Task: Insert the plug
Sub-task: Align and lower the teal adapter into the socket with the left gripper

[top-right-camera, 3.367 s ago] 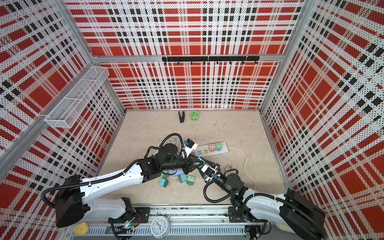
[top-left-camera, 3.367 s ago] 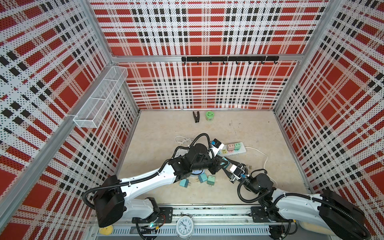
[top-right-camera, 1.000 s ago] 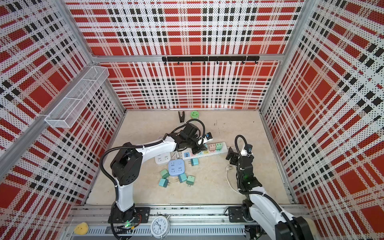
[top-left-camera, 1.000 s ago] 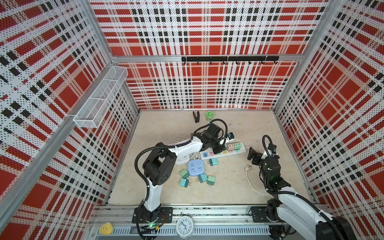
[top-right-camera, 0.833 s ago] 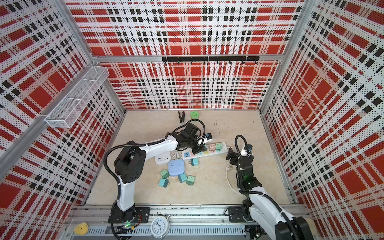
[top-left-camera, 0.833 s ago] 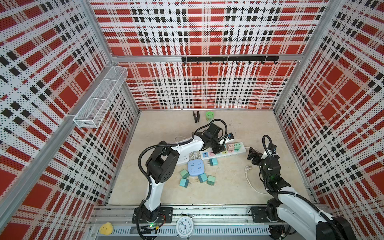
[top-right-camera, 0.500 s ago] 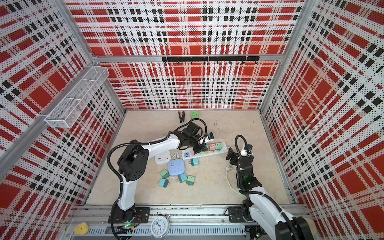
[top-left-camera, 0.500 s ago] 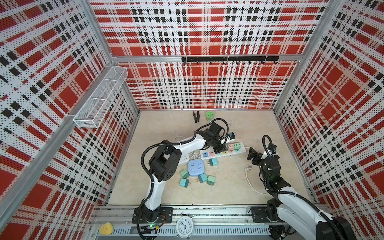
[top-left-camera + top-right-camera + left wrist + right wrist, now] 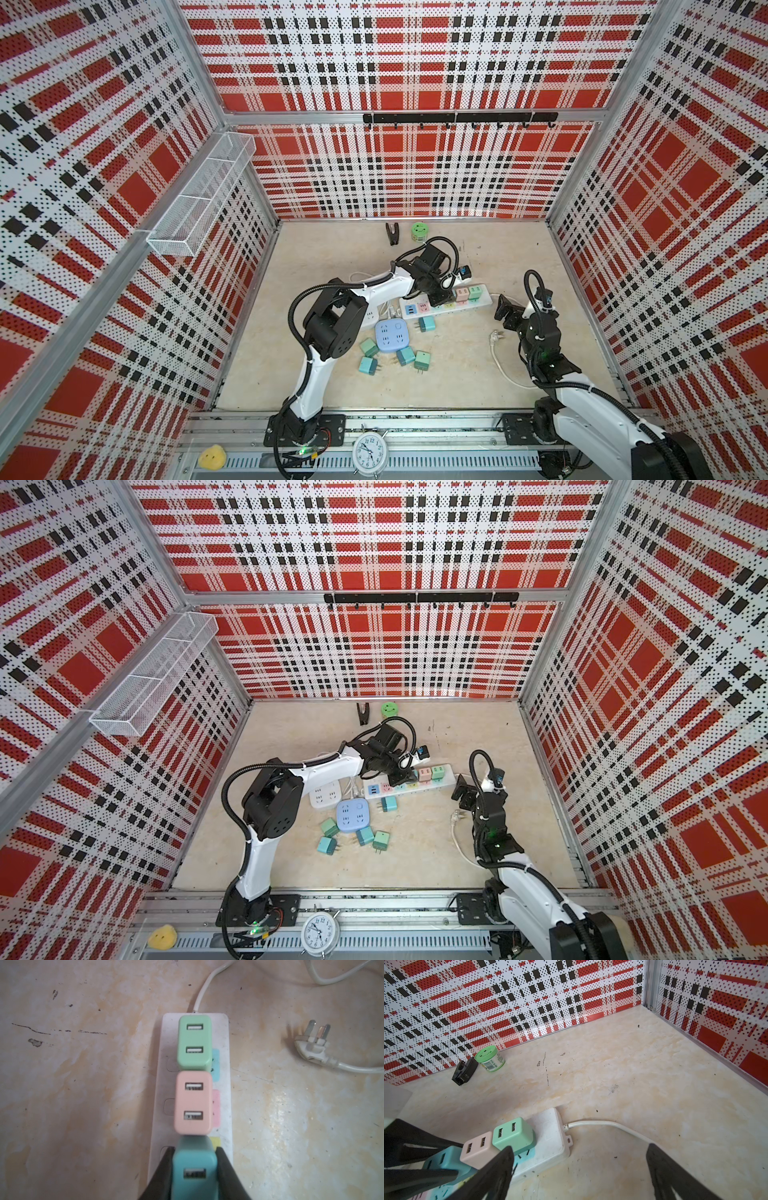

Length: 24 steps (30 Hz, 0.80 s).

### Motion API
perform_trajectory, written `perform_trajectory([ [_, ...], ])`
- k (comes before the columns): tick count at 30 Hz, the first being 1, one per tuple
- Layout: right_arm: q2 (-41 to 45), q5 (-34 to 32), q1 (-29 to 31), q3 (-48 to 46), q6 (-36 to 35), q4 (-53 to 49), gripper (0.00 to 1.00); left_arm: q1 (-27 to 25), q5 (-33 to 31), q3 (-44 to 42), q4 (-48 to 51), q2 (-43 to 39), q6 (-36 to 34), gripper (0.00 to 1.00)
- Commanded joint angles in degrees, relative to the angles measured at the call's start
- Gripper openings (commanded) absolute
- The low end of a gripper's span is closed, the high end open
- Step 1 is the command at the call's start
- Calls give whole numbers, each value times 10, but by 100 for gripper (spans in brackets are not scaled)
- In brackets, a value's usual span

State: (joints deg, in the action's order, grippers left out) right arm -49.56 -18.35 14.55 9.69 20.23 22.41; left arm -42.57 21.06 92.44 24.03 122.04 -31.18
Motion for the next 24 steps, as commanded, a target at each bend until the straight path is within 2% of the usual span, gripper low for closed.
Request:
perform_trajectory([
  [1,-4,3,-1,16,5,13,100,-2,0,18,31,23,-10,0],
  [24,-7,5,-2,17,5,13,100,-4,-2,37,67,61,-4,0],
])
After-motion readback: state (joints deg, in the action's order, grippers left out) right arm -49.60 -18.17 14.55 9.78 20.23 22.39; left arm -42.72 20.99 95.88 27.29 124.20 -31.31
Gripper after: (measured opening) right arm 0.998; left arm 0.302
